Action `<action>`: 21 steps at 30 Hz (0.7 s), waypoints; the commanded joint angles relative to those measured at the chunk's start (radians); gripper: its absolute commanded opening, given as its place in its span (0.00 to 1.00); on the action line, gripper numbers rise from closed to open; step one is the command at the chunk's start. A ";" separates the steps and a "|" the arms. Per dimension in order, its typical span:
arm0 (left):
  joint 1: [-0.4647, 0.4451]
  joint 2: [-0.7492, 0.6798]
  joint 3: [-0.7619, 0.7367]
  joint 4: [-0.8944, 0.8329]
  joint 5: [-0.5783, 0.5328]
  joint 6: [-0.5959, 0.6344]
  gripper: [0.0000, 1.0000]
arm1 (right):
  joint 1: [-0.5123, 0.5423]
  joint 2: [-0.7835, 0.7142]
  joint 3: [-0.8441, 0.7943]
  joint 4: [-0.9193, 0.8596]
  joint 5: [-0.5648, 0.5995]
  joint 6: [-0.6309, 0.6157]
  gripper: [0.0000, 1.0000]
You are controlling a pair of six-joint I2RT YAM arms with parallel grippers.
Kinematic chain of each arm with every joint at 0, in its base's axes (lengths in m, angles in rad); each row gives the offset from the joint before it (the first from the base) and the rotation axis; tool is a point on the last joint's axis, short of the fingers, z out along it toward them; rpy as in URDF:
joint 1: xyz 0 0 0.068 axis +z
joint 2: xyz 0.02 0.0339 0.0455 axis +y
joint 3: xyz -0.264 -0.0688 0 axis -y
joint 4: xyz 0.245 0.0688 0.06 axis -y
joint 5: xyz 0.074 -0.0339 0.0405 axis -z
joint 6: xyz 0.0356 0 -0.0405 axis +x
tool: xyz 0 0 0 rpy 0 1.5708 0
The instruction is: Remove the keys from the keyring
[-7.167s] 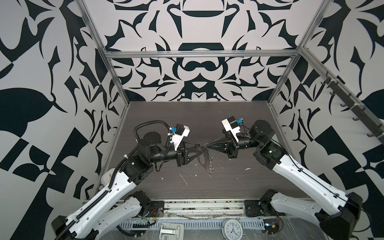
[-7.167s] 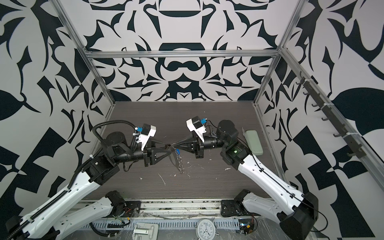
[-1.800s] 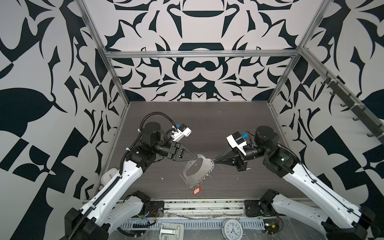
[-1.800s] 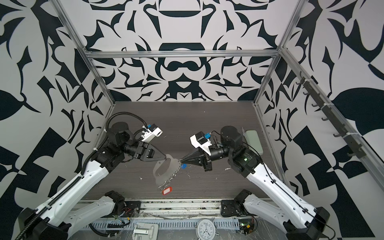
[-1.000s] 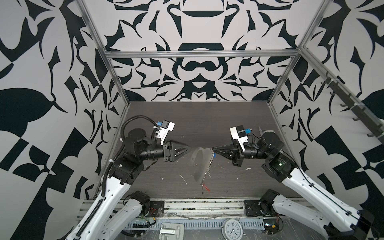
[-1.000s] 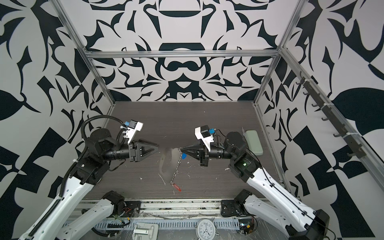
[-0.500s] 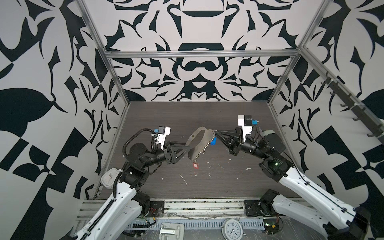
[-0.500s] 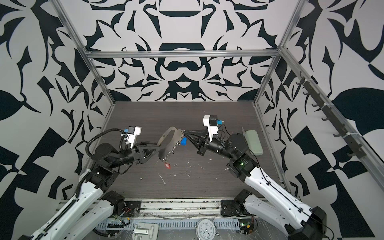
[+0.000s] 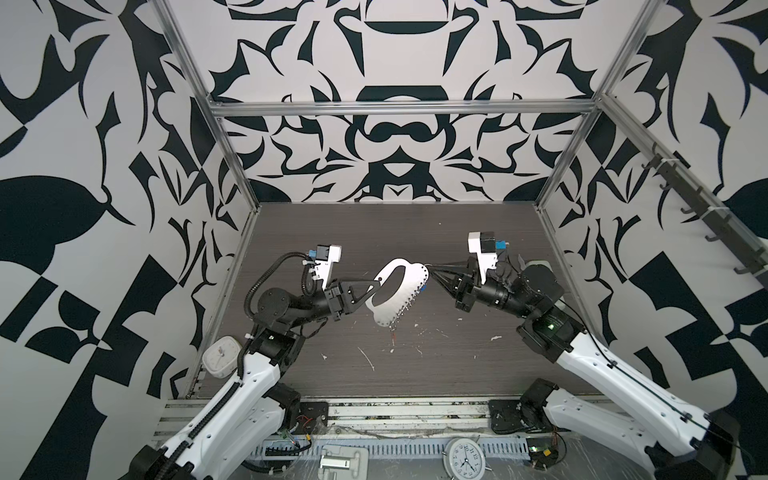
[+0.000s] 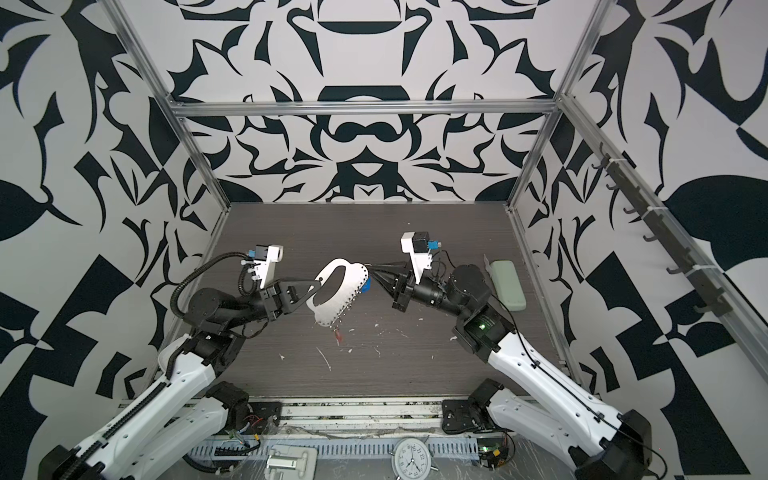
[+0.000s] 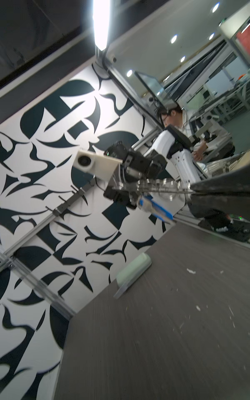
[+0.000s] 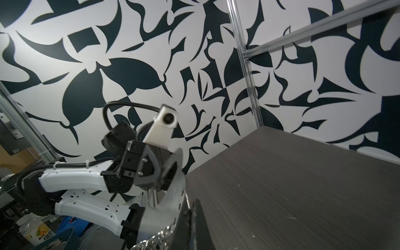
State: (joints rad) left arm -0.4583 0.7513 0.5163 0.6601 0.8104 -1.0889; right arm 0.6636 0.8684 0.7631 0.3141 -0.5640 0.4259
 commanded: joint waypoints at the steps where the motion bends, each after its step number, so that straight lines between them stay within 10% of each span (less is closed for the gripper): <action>1: 0.004 -0.053 0.071 -0.220 0.016 0.090 0.00 | 0.016 -0.056 0.081 -0.141 -0.083 -0.163 0.00; 21: 0.004 0.016 0.382 -0.836 0.127 0.329 0.00 | 0.016 -0.015 0.214 -0.523 -0.243 -0.461 0.00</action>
State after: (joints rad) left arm -0.4561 0.7525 0.8379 -0.0929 0.9344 -0.8173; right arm 0.6674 0.8528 0.9279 -0.1780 -0.7147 0.0132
